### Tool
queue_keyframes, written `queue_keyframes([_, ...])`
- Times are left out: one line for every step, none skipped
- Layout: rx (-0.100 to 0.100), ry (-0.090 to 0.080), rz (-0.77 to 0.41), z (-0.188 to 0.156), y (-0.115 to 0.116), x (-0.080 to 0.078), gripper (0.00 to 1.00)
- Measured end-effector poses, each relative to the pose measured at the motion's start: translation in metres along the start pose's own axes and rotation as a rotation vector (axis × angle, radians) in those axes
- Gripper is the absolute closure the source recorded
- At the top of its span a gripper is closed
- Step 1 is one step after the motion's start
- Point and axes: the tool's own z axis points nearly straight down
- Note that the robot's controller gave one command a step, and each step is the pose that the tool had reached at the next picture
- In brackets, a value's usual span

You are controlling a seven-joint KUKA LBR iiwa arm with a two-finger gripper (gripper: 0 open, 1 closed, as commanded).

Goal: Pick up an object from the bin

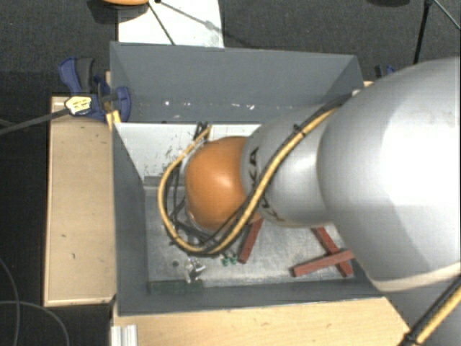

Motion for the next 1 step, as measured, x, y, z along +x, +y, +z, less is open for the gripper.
queue_keyframes([0.001,0.001,0.014,-0.0014,0.0056,-0.0009,0.00])
